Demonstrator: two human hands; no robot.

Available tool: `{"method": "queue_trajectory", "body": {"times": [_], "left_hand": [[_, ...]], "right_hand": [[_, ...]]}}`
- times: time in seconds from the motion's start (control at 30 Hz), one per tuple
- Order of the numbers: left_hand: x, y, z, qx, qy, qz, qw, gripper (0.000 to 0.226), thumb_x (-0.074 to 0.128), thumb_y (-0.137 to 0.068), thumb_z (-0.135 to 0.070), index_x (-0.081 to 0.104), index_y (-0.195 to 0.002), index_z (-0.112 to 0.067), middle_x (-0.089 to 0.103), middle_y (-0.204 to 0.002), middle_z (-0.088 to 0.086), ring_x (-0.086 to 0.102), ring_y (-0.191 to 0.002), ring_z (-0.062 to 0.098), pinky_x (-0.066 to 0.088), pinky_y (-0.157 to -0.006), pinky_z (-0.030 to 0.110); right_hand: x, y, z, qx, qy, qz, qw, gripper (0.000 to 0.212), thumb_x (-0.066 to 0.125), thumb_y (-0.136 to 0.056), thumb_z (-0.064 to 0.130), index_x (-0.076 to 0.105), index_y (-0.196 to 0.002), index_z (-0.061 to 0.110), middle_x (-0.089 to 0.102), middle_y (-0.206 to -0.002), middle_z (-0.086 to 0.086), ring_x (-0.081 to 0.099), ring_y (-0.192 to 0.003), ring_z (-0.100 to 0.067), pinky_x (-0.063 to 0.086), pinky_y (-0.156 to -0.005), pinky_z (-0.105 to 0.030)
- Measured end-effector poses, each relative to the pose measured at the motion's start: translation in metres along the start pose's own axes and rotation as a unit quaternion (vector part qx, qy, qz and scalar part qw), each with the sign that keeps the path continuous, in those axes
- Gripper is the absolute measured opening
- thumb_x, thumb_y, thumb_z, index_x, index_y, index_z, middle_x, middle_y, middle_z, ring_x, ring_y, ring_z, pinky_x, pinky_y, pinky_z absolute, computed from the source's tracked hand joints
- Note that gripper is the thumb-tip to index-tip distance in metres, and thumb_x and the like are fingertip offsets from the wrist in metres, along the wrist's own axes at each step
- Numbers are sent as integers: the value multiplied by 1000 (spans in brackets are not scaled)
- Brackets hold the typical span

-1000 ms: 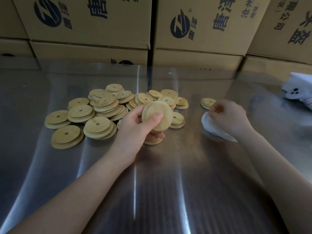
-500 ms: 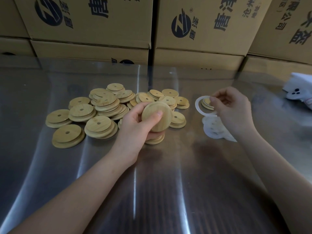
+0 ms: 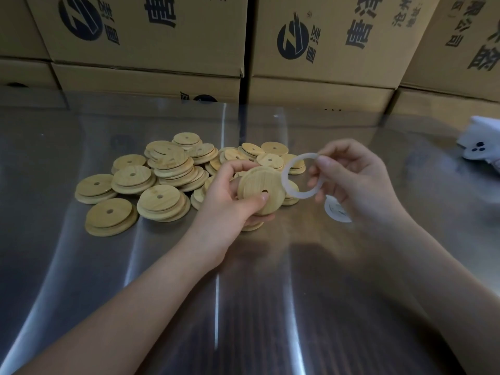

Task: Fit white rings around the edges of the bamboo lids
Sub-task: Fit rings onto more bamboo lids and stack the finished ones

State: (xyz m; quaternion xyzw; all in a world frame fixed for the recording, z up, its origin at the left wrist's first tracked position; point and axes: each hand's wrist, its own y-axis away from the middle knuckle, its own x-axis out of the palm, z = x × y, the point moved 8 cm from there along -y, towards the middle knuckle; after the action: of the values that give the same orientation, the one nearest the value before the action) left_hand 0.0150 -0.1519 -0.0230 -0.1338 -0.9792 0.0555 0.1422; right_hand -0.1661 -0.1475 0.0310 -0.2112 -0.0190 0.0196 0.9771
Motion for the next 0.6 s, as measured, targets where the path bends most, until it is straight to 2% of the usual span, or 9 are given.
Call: {"method": "queue_trajectory", "body": {"times": [0.13, 0.2, 0.3, 0.37, 0.43, 0.5, 0.6], "left_hand": [[6, 1, -1, 4, -21, 37, 999, 40, 64, -87, 6, 61, -117, -22, 69, -114, 2, 68, -105, 22, 60, -79, 38], [9, 1, 0, -8, -27, 46, 999, 39, 65, -89, -1, 62, -120, -24, 69, -115, 1, 68, -106, 21, 59, -82, 38], [13, 1, 4, -42, 15, 45, 998, 28, 52, -98, -18, 63, -124, -20, 67, -120, 5, 66, -111, 24, 59, -85, 42], [15, 2, 7, -66, 45, 52, 995, 42, 43, -97, -39, 61, -127, -16, 66, -124, 7, 65, -114, 24, 59, -85, 43], [18, 4, 7, -69, 44, 64, 995, 59, 42, -87, -53, 59, -129, -15, 67, -123, 7, 65, -113, 22, 59, -87, 43], [20, 6, 5, -49, 11, 74, 996, 58, 50, -83, -49, 58, -130, -16, 66, -123, 6, 65, -113, 22, 58, -88, 43], [20, 7, 3, -14, -47, 66, 997, 45, 62, -85, -32, 59, -128, -19, 68, -115, 1, 67, -108, 19, 59, -86, 41]], "right_hand": [[27, 9, -3, 24, -31, 79, 996, 7, 64, -87, 13, 65, -81, 17, 62, -61, -11, 57, -44, -16, 46, -42, -23], [33, 11, -3, 19, -17, 87, 996, 8, 65, -86, 14, 65, -80, 19, 61, -60, -11, 55, -42, -16, 44, -42, -21], [35, 12, -4, 13, 6, 70, 997, 4, 69, -82, 19, 67, -79, 19, 62, -61, -6, 51, -42, -17, 44, -42, -23], [32, 12, -6, 14, 21, 47, 999, 5, 70, -82, 17, 68, -78, 19, 63, -63, 0, 51, -45, -13, 42, -40, -21], [30, 11, -9, 17, 34, 27, 999, 7, 69, -82, 16, 70, -76, 20, 62, -65, 2, 50, -48, -10, 39, -40, -20], [29, 12, -10, 14, 52, 16, 998, 9, 69, -81, 17, 71, -75, 23, 60, -64, 1, 47, -47, -10, 37, -40, -20], [29, 13, -11, 13, 79, 4, 997, 7, 70, -80, 20, 72, -75, 25, 60, -64, 3, 45, -47, -9, 36, -39, -19]]}}
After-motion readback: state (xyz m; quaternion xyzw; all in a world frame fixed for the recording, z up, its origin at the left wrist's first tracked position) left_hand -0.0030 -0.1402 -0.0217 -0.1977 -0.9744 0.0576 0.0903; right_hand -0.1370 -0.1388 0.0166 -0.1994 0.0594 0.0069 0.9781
